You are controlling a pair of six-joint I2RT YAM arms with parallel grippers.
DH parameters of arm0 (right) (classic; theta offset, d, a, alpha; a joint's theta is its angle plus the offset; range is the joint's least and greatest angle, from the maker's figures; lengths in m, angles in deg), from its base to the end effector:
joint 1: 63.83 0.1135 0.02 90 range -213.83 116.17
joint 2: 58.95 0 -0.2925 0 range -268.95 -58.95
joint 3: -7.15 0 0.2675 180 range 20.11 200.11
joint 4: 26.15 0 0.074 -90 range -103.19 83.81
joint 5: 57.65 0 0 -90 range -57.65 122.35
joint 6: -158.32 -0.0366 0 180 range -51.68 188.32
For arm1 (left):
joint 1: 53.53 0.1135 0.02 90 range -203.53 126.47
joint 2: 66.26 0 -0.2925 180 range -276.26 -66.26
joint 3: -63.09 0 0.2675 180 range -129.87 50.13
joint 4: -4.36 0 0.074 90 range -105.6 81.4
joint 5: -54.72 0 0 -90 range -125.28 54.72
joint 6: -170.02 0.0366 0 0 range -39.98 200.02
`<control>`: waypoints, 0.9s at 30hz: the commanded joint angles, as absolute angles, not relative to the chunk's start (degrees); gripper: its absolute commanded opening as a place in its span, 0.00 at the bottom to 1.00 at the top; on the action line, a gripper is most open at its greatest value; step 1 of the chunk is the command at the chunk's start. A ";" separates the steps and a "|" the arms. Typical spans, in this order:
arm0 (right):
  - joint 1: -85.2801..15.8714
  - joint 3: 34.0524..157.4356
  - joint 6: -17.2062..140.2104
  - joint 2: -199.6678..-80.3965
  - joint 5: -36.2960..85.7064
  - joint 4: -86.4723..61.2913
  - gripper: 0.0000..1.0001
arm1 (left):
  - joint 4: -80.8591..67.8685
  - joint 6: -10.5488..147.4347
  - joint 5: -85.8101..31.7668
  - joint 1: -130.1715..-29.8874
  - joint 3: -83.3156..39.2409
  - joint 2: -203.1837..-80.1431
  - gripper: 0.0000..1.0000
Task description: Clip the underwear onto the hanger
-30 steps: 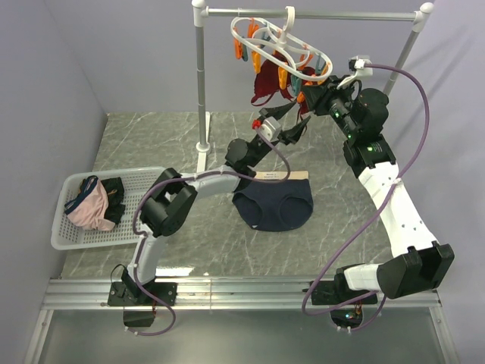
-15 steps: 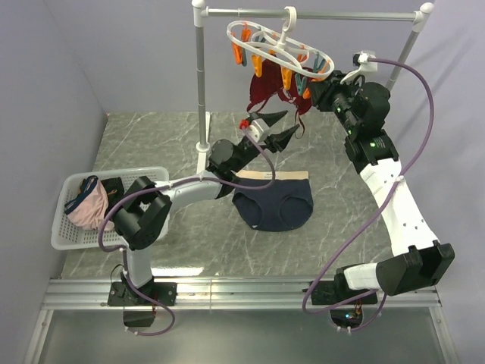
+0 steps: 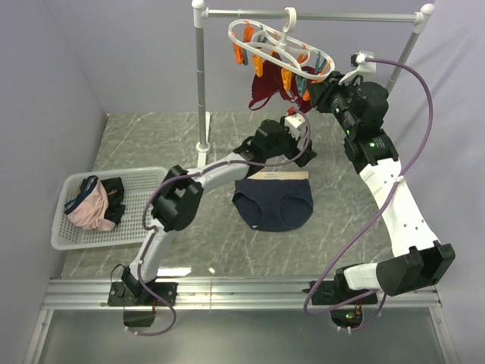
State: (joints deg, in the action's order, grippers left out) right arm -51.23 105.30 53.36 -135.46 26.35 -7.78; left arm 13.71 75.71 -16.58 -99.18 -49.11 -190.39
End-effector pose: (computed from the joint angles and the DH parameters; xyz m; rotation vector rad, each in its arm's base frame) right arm 0.3023 0.0715 0.5029 -0.0534 1.5309 0.4636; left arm 0.3792 -0.4046 0.2954 0.8380 1.4743 -0.9263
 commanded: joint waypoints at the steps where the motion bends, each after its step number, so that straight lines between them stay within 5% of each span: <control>1: -50.91 107.47 54.17 -134.54 27.34 -8.53 0.00 | -8.40 67.22 -25.25 -99.06 -61.62 -198.15 0.99; 13: -50.82 106.68 54.96 -134.54 27.86 -8.44 0.00 | -18.44 49.10 -39.58 -103.80 -62.54 -202.22 0.99; 27: -50.74 104.58 54.87 -133.57 27.60 -8.35 0.00 | -25.12 46.78 -48.55 -106.62 -65.71 -210.12 0.99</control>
State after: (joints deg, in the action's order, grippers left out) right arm -51.21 105.10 54.30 -135.46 26.94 -7.67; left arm -21.33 46.72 -44.82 -106.28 -63.71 -206.37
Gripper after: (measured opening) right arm 0.331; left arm 0.993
